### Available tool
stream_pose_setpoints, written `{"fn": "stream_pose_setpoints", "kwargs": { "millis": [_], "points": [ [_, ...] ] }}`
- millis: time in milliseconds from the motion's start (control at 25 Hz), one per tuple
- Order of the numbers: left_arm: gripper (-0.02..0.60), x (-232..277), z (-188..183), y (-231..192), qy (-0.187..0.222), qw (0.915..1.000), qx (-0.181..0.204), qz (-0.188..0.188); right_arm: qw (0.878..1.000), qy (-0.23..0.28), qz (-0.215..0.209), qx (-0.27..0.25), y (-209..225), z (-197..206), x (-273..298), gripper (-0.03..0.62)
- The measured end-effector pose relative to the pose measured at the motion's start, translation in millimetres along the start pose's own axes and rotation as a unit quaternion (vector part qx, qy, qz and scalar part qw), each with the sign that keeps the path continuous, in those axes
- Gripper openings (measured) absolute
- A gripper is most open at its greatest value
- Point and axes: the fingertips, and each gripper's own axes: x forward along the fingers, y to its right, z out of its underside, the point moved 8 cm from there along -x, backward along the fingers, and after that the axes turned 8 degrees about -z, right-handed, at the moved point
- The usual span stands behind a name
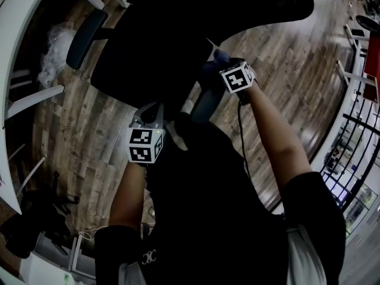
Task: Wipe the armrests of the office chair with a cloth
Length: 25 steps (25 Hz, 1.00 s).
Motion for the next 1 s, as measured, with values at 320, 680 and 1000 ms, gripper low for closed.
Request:
{"fn": "stream_pose_setpoints", "kwargs": {
  "millis": [320,680,1000],
  "points": [
    [0.006,14,-15,24,0.005,1.0000,0.005,0.005,0.999,-0.018,-0.007,0.025,13,38,-5,0.095],
    [0.006,15,-18,30,-0.001,0.9994,0.028,0.021,0.997,-0.028,-0.009,0.072,5,75,-9,0.089],
    [0.006,3,-11,21,-0.012,0.9977,0.050,0.044,0.993,-0.044,0.011,0.111,-26,102,-14,0.082]
  ]
}}
